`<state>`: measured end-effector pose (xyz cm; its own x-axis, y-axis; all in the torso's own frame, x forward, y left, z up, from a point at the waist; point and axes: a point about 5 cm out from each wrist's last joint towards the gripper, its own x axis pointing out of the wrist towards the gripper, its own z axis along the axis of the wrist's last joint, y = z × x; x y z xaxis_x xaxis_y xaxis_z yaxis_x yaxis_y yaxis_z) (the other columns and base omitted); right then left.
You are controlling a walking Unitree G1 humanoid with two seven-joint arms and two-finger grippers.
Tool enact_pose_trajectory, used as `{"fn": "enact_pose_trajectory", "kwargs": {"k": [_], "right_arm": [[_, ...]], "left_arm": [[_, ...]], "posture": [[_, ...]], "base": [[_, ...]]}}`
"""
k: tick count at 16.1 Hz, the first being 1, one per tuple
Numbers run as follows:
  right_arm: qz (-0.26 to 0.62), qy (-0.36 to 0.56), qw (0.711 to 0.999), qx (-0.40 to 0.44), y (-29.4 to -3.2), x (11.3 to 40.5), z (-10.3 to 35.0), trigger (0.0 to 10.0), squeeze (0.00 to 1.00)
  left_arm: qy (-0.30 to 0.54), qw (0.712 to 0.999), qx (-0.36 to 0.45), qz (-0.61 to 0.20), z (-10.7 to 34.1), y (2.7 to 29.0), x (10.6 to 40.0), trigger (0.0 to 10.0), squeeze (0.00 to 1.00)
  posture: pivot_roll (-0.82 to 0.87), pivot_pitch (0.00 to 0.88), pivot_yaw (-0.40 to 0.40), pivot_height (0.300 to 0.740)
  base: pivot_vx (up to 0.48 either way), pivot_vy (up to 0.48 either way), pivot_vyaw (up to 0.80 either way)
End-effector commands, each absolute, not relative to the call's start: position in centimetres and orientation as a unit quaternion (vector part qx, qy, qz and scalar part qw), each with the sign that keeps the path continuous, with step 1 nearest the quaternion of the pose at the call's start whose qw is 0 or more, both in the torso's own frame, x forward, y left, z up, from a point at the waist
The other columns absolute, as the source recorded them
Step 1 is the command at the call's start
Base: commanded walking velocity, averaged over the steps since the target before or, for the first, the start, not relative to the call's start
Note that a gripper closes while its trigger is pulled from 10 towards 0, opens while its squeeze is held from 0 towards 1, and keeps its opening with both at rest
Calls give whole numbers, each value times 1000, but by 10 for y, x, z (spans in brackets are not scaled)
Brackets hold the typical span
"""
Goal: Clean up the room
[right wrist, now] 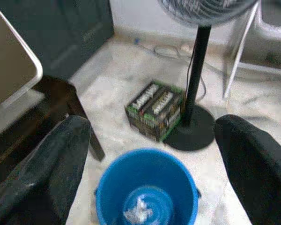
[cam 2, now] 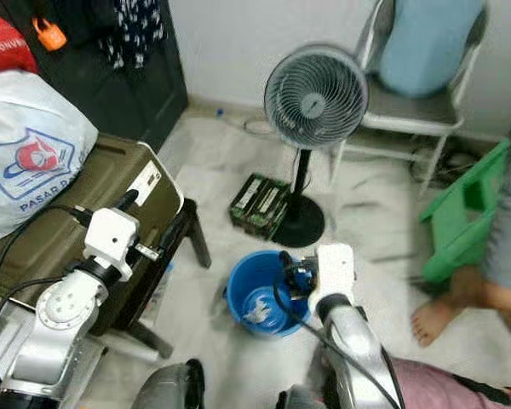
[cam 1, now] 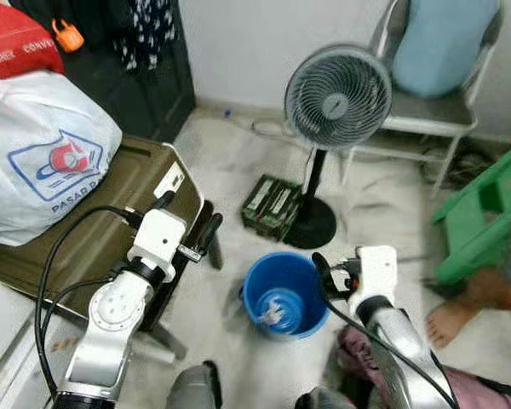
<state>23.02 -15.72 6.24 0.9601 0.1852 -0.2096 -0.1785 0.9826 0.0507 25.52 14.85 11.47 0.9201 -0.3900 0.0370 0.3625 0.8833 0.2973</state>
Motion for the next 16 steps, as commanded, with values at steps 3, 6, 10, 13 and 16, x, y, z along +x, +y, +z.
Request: {"fn": "enact_pose_trajectory", "kwargs": {"k": [3,6,10,13,16], "right_arm": [[92,76,993,-6,-160,223,70,10000,0],[56,100,993,-13,-176,227,66,10000,0],[36,75,996,-12,-181,251,77,10000,1000],[41,69,997,-7,-175,266,85,10000,0],[87,42,995,-3,-159,266,93,10000,0]], "left_arm": [[-34,977,130,-165,102,156,244,10000,0],[-23,978,123,-167,94,154,239,10000,0],[-41,977,123,-171,99,147,248,10000,0],[-39,979,116,-165,98,146,251,10000,0],[-44,978,114,-169,98,142,253,10000,0]], "posture": [[-38,0,14,740],[-43,0,1,740],[-44,0,-11,740],[-49,0,-14,740],[-50,0,-15,740]], "base": [[0,0,0],[0,0,0],[0,0,0],[0,0,0],[0,0,0]]}}
